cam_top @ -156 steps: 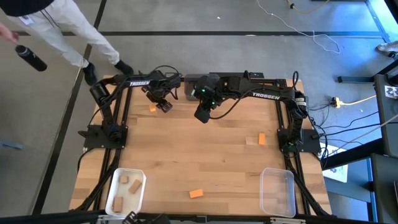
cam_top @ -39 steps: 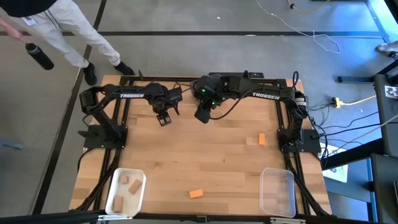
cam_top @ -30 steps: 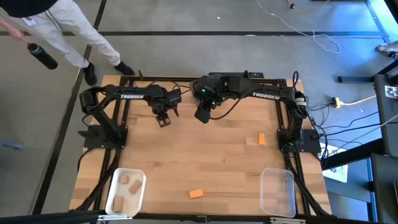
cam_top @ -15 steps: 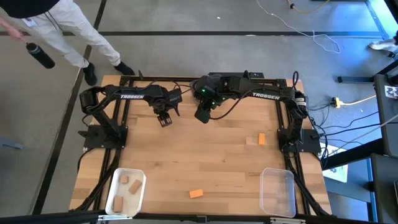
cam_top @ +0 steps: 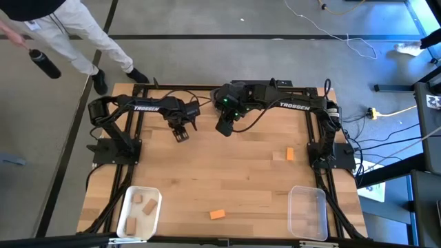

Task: Sort & place blocks by color
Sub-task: Put the top orange block into the transparent bin

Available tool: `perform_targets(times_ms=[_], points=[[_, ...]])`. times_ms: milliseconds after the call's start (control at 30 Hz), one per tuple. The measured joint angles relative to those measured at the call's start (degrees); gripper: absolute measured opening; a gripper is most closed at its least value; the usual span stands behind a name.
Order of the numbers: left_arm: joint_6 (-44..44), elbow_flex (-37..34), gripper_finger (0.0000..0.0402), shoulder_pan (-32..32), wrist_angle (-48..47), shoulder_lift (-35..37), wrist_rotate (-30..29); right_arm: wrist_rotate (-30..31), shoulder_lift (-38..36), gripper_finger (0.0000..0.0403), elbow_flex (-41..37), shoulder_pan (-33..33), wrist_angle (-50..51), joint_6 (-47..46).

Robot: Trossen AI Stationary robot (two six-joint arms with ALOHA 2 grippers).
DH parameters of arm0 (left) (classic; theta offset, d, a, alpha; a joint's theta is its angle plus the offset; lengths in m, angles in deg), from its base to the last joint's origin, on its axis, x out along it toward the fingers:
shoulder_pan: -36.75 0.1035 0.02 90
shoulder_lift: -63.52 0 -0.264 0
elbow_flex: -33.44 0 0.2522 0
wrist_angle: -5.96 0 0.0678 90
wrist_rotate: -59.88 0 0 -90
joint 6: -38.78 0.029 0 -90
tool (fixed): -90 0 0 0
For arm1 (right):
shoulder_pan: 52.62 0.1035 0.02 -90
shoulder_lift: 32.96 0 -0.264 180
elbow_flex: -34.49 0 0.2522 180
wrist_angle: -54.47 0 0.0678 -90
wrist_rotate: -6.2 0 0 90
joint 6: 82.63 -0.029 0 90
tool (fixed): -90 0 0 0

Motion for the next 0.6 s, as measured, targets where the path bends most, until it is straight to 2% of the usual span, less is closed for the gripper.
perform_targets(times_ms=[600], points=[[0.0, -0.1, 0.017, 0.0, 4.6, -1.2, 1.2, -0.5, 0.0, 0.0184, 0.0, 0.0, 0.0, 0.0]])
